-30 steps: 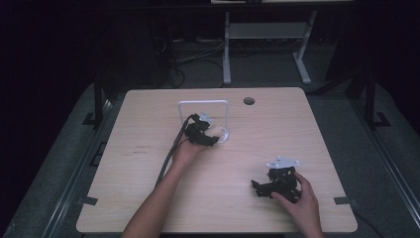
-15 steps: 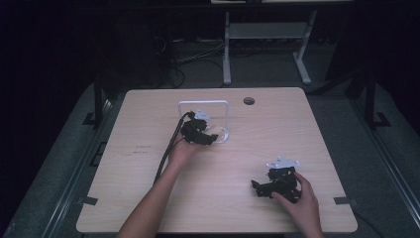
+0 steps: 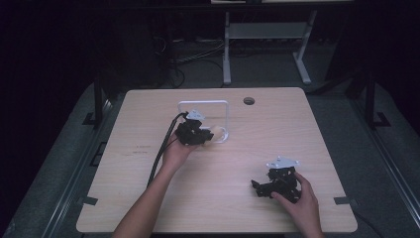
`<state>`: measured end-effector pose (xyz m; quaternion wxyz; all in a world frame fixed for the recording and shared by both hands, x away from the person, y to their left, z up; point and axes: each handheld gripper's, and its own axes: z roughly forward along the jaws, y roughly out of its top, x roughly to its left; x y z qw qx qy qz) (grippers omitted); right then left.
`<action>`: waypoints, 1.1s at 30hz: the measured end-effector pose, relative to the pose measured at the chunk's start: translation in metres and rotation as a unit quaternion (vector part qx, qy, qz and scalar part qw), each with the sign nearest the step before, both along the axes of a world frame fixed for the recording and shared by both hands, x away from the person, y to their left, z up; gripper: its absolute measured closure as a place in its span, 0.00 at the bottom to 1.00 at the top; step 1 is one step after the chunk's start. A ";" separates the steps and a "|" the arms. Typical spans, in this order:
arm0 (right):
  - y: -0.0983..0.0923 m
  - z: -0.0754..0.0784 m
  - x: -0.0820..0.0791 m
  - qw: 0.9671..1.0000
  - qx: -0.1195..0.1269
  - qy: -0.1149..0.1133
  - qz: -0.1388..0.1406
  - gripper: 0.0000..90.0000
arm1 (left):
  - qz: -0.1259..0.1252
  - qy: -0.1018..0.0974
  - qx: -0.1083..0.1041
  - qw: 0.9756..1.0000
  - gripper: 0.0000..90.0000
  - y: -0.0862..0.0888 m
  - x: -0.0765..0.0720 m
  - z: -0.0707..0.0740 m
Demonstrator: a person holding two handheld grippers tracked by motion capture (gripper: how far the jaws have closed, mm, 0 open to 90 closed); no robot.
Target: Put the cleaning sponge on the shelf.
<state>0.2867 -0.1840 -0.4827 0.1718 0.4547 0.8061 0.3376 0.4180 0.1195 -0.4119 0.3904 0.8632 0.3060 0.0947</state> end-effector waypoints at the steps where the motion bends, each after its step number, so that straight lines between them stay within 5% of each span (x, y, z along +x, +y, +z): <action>1: 0.000 0.000 0.000 1.000 0.000 0.000 0.000 0.01 | -0.006 0.004 0.002 1.000 0.92 0.001 -0.001 0.000; 3: 0.000 0.000 0.000 1.000 0.000 0.000 0.000 0.01 | -0.015 0.018 -0.003 1.000 1.00 0.002 -0.003 -0.003; 18: 0.000 0.000 0.000 1.000 0.000 0.000 0.000 0.01 | -0.036 0.040 0.013 0.998 1.00 -0.005 -0.013 -0.032; 33: 0.000 0.000 0.000 1.000 0.000 0.000 0.000 0.01 | 0.006 0.043 0.028 0.999 1.00 0.003 0.000 -0.047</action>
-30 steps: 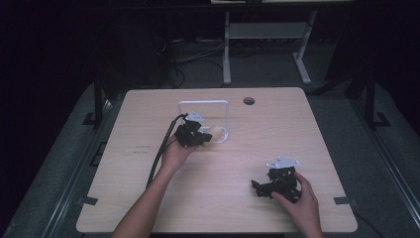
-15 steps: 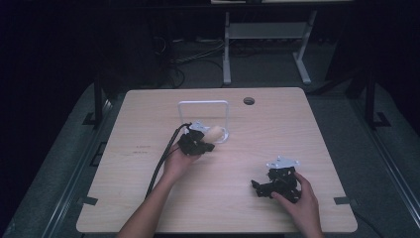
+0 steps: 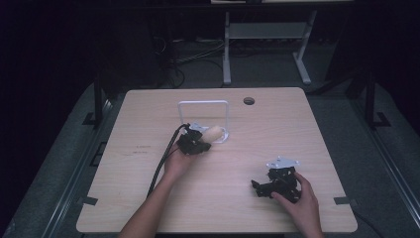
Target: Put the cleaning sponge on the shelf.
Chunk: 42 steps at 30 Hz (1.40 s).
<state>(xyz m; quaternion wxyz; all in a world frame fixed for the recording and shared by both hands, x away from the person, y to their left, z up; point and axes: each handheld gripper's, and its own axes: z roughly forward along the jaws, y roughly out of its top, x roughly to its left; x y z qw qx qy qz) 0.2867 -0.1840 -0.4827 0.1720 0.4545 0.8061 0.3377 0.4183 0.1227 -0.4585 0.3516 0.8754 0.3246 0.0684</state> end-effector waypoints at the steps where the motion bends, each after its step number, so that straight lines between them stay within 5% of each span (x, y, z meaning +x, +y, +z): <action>1: 0.000 0.000 0.000 1.000 0.000 0.000 0.000 0.01 | 0.003 -0.001 0.000 1.000 1.00 0.001 0.000 0.000; 28: 0.000 0.000 0.000 1.000 0.000 0.000 0.000 0.01 | 0.049 -0.024 0.027 0.998 1.00 0.024 0.009 0.007; 42: 0.000 0.000 0.000 1.000 0.000 0.000 0.000 0.01 | 0.035 -0.016 0.025 0.999 1.00 0.022 0.006 0.004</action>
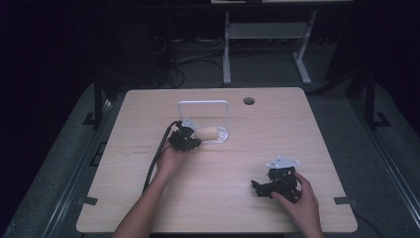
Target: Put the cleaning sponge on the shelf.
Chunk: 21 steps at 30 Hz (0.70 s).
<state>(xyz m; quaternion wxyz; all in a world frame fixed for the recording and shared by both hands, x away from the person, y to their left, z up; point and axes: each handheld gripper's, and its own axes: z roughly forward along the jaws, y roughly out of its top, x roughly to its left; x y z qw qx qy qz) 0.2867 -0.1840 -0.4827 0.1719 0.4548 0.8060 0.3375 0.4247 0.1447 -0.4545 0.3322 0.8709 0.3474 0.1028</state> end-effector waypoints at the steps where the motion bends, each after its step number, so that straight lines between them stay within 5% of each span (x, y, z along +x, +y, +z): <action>1: 0.000 0.000 0.000 1.000 0.000 0.000 0.000 0.01 | -0.004 0.001 -0.005 1.000 1.00 0.000 -0.001 0.000; 11: 0.000 0.000 0.000 1.000 0.000 0.000 0.000 0.01 | -0.011 0.006 -0.026 1.000 0.97 0.003 -0.013 0.004; 21: 0.000 0.000 0.000 1.000 0.000 0.000 0.000 0.01 | -0.013 0.005 -0.042 0.999 0.70 0.014 -0.024 0.014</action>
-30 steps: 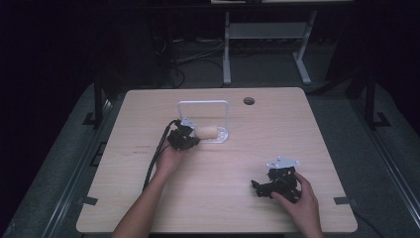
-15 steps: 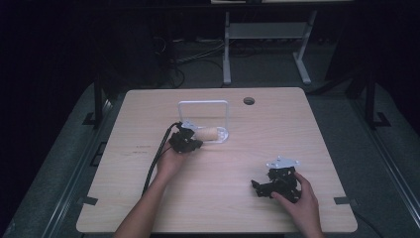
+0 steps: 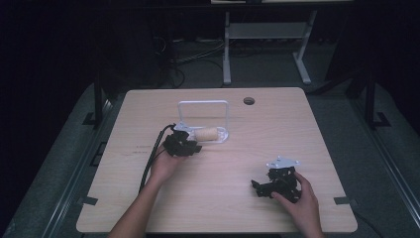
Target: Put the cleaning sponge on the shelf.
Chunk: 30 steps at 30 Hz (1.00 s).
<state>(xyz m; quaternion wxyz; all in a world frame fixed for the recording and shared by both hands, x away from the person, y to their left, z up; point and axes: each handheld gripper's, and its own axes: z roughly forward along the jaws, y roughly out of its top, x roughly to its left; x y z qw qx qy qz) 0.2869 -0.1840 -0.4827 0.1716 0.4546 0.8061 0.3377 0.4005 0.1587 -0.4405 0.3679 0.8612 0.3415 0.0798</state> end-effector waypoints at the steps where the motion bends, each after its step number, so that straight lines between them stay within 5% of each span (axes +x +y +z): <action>1: 0.000 0.000 0.000 1.000 0.000 0.000 0.000 0.01 | 0.003 -0.004 -0.001 1.000 0.63 0.002 -0.002 0.002; 6: 0.000 0.000 0.000 1.000 0.000 0.001 0.000 0.01 | 0.004 -0.010 0.004 1.000 0.44 0.004 -0.008 0.005; 16: 0.000 0.000 0.000 1.000 0.000 0.000 0.000 0.01 | 0.015 -0.041 0.011 0.999 0.23 0.014 -0.025 0.007; 30: 0.000 0.000 0.000 1.000 0.000 0.000 0.000 0.01 | 0.030 -0.059 0.005 0.998 0.15 0.036 -0.046 0.007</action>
